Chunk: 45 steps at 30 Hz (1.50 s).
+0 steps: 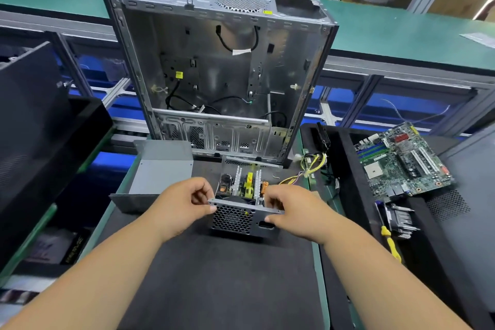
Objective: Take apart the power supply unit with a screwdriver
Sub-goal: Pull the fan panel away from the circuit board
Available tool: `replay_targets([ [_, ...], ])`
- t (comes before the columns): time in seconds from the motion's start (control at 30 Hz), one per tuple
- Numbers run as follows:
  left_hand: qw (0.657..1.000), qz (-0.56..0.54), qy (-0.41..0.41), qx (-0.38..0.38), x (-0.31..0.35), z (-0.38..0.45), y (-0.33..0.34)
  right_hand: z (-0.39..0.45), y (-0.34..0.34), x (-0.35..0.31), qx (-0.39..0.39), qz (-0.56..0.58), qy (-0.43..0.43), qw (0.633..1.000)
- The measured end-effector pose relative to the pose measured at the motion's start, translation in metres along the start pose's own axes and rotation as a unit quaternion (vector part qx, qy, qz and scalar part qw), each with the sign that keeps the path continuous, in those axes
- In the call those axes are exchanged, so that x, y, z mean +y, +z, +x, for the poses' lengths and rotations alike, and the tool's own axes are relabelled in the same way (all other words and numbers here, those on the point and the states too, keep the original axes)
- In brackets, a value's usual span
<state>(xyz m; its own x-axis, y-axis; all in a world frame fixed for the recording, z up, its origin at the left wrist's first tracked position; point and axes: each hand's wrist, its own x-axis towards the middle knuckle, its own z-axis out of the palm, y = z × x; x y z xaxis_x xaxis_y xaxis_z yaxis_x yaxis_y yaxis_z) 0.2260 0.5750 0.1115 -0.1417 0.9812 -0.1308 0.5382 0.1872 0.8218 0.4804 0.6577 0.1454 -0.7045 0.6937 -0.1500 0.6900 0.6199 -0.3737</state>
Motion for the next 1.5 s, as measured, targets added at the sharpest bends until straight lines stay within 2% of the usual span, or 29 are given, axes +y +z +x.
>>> replay_targets([
  [0.4, 0.984, 0.179, -0.006, 0.002, 0.005, -0.017, 0.009, 0.0, 0.02, 0.001, -0.071, 0.006, -0.004, 0.997],
  [0.5, 0.982, 0.189, -0.003, -0.001, 0.005, -0.017, 0.008, 0.002, 0.017, 0.0, -0.084, 0.029, 0.014, 0.996],
  [0.7, 0.988, 0.156, 0.01, 0.003, 0.005, -0.017, 0.001, 0.017, 0.012, -0.01, -0.013, 0.042, 0.057, 0.997],
  [0.83, 0.99, 0.143, 0.018, 0.01, 0.008, -0.014, -0.004, 0.026, 0.019, -0.017, -0.017, 0.032, 0.062, 0.997],
  [1.07, 0.989, 0.143, 0.024, -0.004, 0.012, -0.004, -0.004, 0.031, 0.018, -0.022, -0.031, -0.015, 0.029, 0.999],
  [1.23, 0.978, 0.206, -0.007, -0.034, 0.013, -0.001, 0.0, 0.031, 0.021, -0.028, -0.039, -0.049, 0.021, 0.998],
  [1.5, 0.978, 0.205, -0.036, -0.009, 0.015, 0.004, 0.009, 0.028, 0.024, -0.029, -0.021, -0.042, 0.019, 0.999],
])
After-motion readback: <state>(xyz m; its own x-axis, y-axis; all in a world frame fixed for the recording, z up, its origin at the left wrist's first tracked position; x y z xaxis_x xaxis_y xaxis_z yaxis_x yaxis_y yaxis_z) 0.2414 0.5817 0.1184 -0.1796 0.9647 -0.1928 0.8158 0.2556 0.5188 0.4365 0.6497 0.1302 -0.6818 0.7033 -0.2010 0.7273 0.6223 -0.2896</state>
